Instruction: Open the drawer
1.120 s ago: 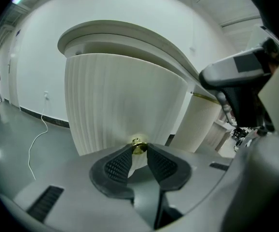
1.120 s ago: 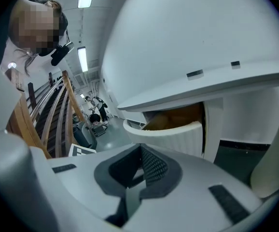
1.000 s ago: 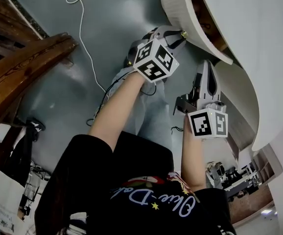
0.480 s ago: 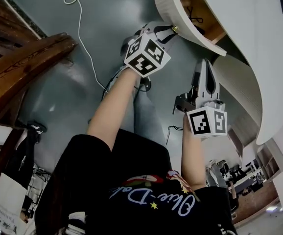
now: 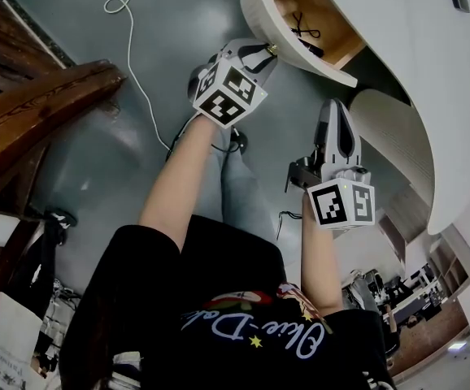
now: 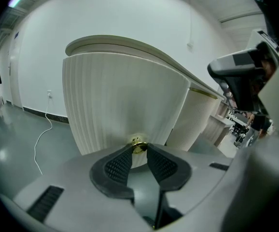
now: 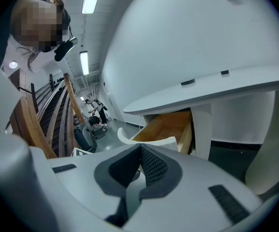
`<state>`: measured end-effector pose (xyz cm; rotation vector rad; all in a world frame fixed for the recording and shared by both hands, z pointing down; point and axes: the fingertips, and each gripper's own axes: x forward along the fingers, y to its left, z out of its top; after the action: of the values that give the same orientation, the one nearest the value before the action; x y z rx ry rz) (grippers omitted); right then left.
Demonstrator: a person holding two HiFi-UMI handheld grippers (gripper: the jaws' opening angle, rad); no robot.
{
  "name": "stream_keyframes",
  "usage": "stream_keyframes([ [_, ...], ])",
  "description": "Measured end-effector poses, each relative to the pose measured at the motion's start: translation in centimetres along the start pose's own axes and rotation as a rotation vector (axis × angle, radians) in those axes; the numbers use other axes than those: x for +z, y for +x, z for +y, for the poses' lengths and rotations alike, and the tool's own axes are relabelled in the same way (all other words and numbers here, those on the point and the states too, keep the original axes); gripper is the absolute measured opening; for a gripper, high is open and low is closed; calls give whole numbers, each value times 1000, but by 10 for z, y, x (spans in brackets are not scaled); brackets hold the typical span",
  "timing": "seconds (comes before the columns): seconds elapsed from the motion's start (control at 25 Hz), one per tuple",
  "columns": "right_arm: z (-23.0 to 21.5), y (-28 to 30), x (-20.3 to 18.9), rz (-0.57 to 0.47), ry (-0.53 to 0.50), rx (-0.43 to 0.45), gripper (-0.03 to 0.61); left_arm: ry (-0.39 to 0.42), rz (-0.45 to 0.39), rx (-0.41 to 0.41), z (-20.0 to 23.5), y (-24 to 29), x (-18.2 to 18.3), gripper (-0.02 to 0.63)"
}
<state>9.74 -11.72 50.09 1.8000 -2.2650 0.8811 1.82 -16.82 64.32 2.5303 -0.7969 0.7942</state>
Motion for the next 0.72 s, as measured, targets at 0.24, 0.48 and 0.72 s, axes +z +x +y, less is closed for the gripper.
stream_keyframes([
  [0.24,7,-9,-3,-1,-16,10,-2,-11,5,6,-5,-8,-11,97],
  [0.48,11,-11,-4,-3,-16,16,-2,-12,8,4,-6,-15,-16,97],
  [0.72,18,-10,-6,3,-7,24,-2,-20,9,3,-8,-21,-21,97],
])
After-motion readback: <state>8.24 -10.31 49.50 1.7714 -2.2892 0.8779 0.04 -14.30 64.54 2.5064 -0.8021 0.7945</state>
